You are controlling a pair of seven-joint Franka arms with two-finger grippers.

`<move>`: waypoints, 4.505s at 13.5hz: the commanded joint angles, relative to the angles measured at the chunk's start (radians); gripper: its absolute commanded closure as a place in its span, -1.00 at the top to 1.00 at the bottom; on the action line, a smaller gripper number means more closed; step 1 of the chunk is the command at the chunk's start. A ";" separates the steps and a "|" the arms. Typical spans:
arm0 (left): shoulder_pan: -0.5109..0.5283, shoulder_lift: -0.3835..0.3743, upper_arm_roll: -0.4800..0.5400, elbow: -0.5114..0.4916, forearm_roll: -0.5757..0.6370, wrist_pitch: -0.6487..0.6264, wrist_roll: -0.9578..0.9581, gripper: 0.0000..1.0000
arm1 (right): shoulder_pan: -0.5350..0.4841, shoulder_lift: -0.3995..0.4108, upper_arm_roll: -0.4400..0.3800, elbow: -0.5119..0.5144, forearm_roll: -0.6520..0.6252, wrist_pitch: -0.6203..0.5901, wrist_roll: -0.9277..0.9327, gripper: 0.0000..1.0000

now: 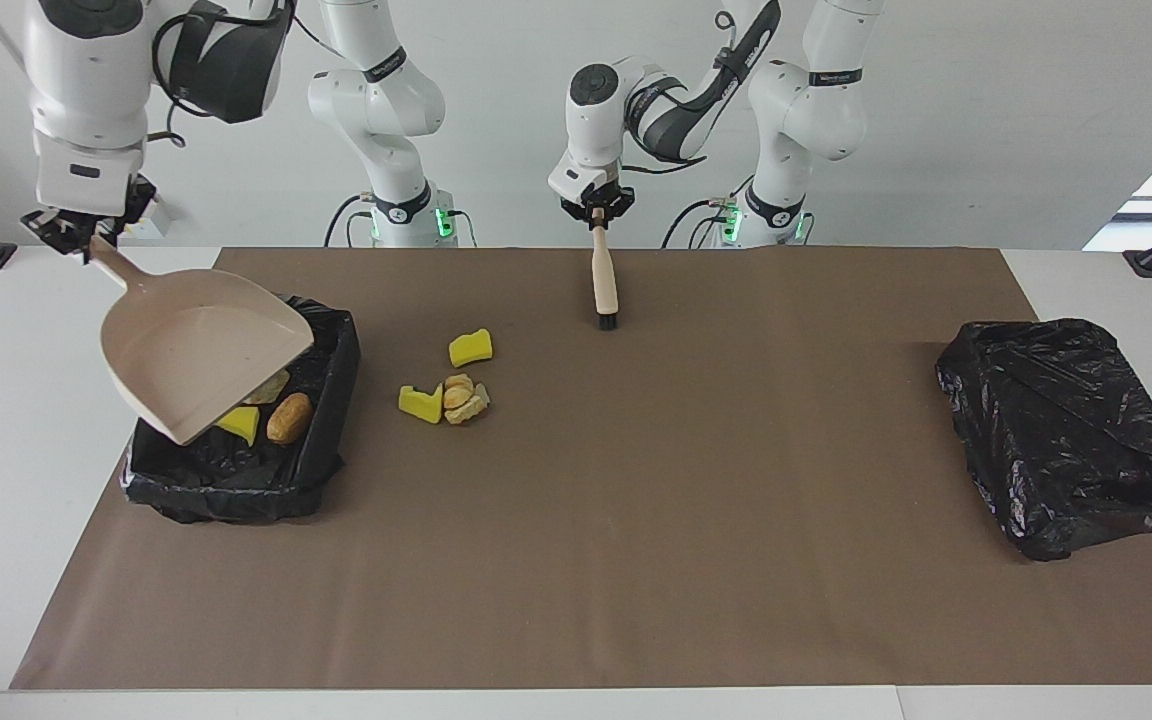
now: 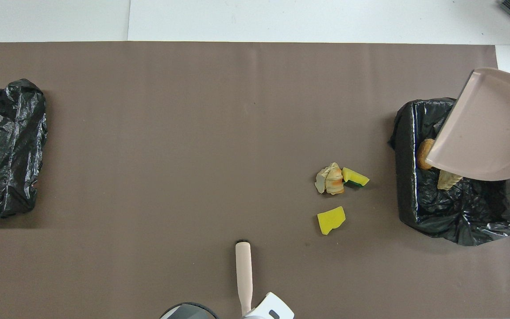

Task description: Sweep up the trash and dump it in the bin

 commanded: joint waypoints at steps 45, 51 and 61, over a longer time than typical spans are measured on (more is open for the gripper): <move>0.925 0.121 0.046 0.970 0.231 -0.731 1.068 1.00 | 0.596 0.363 0.045 0.118 0.712 0.189 1.490 1.00; 0.949 0.112 0.048 0.958 0.216 -0.725 1.068 1.00 | 0.736 0.019 0.045 -0.268 0.763 0.207 1.703 1.00; 0.949 0.104 0.043 0.958 0.217 -0.739 1.053 1.00 | 1.012 -0.155 0.046 -0.740 0.879 0.589 1.852 1.00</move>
